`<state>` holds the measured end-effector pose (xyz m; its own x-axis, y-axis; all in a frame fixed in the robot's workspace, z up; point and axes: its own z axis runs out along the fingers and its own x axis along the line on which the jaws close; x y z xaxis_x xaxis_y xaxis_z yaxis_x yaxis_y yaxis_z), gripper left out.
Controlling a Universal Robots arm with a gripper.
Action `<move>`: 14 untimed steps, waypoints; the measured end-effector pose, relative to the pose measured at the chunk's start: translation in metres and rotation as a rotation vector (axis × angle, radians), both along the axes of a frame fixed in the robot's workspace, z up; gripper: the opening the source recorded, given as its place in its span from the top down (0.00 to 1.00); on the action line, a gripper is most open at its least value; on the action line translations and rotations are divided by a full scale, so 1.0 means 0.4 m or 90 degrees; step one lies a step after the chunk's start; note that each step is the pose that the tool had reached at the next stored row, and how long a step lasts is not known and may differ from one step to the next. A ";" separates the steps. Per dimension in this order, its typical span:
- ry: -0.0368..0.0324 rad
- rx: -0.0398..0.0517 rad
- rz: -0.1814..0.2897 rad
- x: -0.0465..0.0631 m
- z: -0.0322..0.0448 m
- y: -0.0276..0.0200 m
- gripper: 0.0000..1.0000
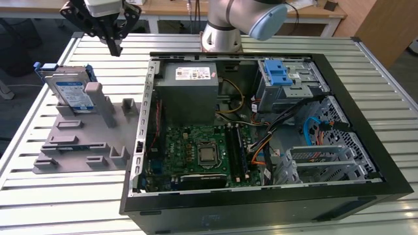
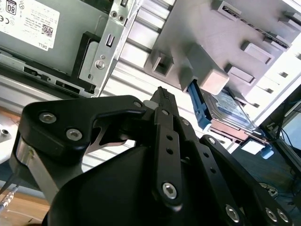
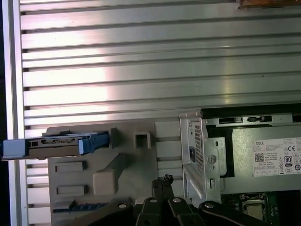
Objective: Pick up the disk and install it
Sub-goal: 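Reach for the disk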
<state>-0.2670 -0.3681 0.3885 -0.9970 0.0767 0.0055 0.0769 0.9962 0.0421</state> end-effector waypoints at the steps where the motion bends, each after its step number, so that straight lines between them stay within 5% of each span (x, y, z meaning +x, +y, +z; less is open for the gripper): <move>1: 0.0000 0.0000 0.000 -0.004 0.000 0.000 0.89; 14: 0.0000 0.0000 0.000 -0.052 -0.003 0.004 0.89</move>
<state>-0.2878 -0.3665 0.3874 -0.9970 0.0768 0.0055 0.0769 0.9961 0.0421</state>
